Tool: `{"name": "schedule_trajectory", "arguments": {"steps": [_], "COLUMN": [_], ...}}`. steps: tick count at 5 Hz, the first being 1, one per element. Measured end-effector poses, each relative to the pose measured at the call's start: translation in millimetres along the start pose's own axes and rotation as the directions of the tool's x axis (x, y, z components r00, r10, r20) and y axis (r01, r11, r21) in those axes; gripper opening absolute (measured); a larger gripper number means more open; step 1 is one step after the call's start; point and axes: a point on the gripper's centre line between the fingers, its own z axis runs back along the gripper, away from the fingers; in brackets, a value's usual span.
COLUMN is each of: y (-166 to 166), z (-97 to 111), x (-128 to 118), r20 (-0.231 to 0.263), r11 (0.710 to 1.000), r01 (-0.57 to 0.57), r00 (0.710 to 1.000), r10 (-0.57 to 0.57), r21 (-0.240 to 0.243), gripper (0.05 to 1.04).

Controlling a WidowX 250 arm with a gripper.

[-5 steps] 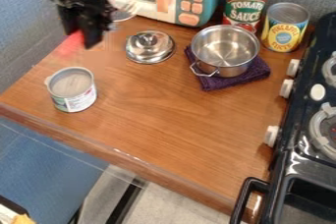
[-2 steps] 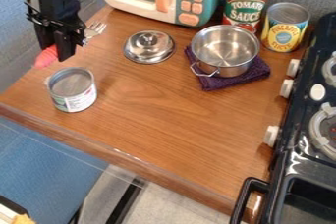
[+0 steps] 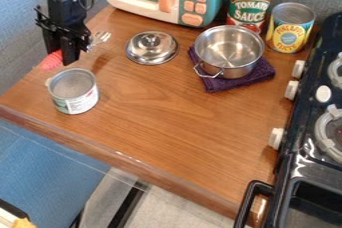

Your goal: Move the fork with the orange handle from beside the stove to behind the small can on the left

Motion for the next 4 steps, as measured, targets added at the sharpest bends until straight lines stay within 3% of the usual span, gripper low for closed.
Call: {"name": "schedule_trajectory", "arguments": {"steps": [1, 2, 3, 4], "y": [3, 1, -1, -1], "z": [-14, -15, -16, 14], "x": [6, 13, 10, 4], "r20": [-0.034, -0.016, -0.018, 0.039], "r11": [0.998, 0.995, 0.995, 0.997], "r01": [0.054, 0.09, 0.092, 0.072], "r00": [0.998, 0.996, 0.995, 0.997], "r10": [-0.055, -0.091, -0.093, -0.072], "r21": [-0.014, -0.04, -0.049, -0.015], "gripper": [0.411, 0.481, 0.793, 1.001]}}
